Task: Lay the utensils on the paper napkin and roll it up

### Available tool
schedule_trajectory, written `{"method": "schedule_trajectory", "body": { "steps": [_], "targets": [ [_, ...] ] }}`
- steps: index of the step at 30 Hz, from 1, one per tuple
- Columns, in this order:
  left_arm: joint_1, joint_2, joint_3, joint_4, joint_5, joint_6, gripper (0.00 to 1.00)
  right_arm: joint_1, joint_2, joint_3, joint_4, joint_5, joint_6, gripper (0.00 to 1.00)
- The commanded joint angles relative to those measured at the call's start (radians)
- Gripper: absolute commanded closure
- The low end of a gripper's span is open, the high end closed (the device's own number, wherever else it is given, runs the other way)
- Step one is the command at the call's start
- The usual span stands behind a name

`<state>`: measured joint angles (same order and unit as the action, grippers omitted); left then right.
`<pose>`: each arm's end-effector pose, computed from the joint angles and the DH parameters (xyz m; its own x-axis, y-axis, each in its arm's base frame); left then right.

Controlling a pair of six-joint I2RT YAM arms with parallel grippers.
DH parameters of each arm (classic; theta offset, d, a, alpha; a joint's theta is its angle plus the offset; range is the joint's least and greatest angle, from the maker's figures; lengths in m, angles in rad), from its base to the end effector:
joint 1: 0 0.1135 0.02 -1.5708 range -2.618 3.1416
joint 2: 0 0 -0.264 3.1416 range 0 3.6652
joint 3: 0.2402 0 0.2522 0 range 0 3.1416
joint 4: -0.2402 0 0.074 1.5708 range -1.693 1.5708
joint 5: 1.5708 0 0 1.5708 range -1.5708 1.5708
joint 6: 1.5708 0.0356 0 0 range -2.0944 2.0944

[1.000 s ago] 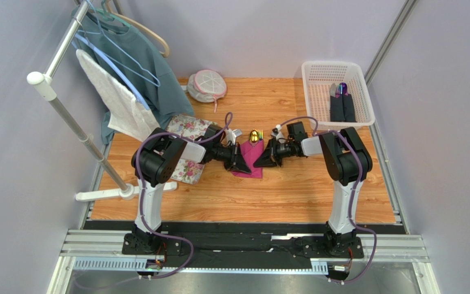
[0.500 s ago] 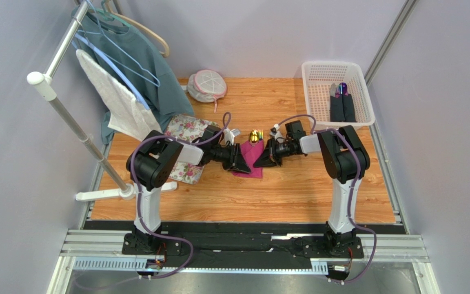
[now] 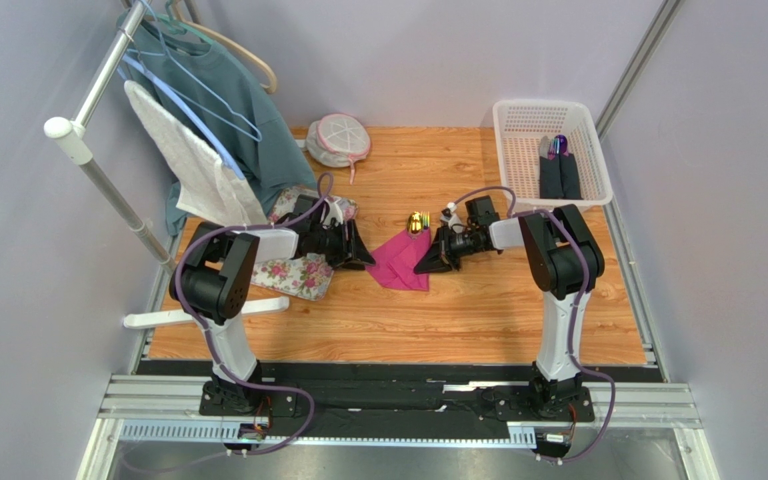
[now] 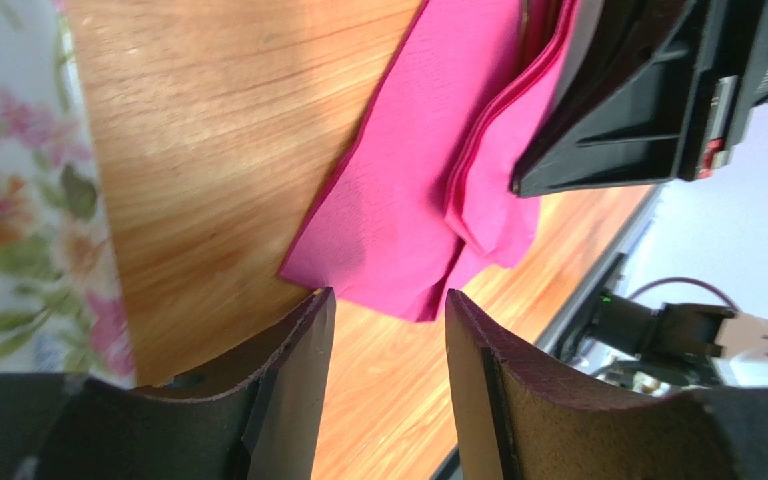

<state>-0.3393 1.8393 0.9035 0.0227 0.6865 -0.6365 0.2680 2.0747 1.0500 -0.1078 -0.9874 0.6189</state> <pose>0.3185 -0.1363 0.1261 -0.9703 -0.1450 -0.1934 0.0573 0.6394 -0.7667 0.3448 0.1255 0.0818 -0.9940 0.0585 0.0927 0.1095 0.4954 0.8617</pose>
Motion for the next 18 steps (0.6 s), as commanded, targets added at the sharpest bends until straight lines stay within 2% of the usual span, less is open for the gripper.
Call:
{"method": "schedule_trajectory", "body": {
  "steps": [1, 10, 18],
  "targets": [
    [-0.003, -0.035, 0.028, -0.147, -0.149, 0.081, 0.44, 0.005, 0.064, -0.012, -0.076, 0.193, -0.059, 0.98],
    [-0.01, -0.032, 0.071, -0.247, -0.252, 0.097, 0.42, 0.005, 0.068, 0.005, -0.09, 0.199, -0.061, 0.98],
    [-0.061, 0.067, 0.081, -0.092, -0.176, 0.048, 0.42, 0.007, 0.071, 0.016, -0.096, 0.204, -0.057, 0.98]
  ]
}}
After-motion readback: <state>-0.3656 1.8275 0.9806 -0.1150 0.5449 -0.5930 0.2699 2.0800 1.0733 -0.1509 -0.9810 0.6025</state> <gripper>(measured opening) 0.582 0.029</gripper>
